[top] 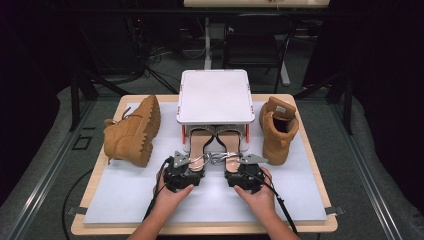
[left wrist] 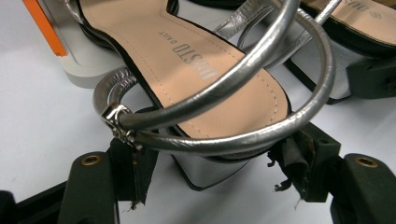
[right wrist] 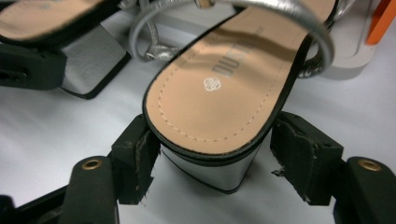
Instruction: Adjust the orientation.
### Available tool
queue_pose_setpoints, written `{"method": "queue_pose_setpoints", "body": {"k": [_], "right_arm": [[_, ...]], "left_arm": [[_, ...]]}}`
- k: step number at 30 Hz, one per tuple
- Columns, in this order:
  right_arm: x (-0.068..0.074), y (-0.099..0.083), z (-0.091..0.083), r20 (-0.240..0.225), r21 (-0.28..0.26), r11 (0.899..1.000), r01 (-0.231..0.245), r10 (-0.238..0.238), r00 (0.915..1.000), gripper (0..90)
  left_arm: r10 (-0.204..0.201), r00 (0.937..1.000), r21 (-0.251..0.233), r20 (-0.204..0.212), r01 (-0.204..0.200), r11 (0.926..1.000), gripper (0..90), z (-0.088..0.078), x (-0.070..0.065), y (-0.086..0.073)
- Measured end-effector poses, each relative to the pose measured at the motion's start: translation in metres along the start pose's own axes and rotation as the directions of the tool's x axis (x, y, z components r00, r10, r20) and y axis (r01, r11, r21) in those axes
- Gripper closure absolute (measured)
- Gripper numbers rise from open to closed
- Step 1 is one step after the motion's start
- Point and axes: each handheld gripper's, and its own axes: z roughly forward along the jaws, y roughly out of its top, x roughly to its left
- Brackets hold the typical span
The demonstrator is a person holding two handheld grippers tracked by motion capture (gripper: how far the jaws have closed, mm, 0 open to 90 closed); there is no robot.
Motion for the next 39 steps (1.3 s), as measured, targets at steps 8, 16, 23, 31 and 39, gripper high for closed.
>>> {"method": "queue_pose_setpoints", "body": {"k": [8,16,23,31,39], "right_arm": [[0.002,0.000,-0.013,0.006,-0.011,1.000,-0.005,0.005,1.0000,32.5],[0.009,-0.004,-0.025,0.029,-0.010,1.000,-0.001,0.001,0.9996,41.1],[0.014,-0.008,-0.031,0.035,0.004,1.000,-0.014,0.014,0.9993,55.9],[0.015,-0.009,-0.030,0.041,0.009,0.999,-0.038,0.037,0.9985,63.8],[0.013,-0.009,-0.028,0.054,-0.004,0.998,-0.057,0.057,0.9969,63.6]], "left_arm": [[-0.018,0.9998,-0.016,-0.004,0.018,0.9997,35.4,-0.011,-0.001,-0.006],[-0.034,0.9994,-0.045,-0.005,0.034,0.9984,42.1,-0.021,-0.007,-0.008],[-0.061,0.9979,-0.057,-0.025,0.059,0.9966,52.0,-0.027,-0.009,-0.012],[-0.068,0.9971,-0.059,-0.034,0.066,0.9961,55.8,-0.027,-0.011,-0.013],[-0.071,0.9971,-0.053,-0.030,0.069,0.9962,55.7,-0.027,-0.011,-0.012]]}}
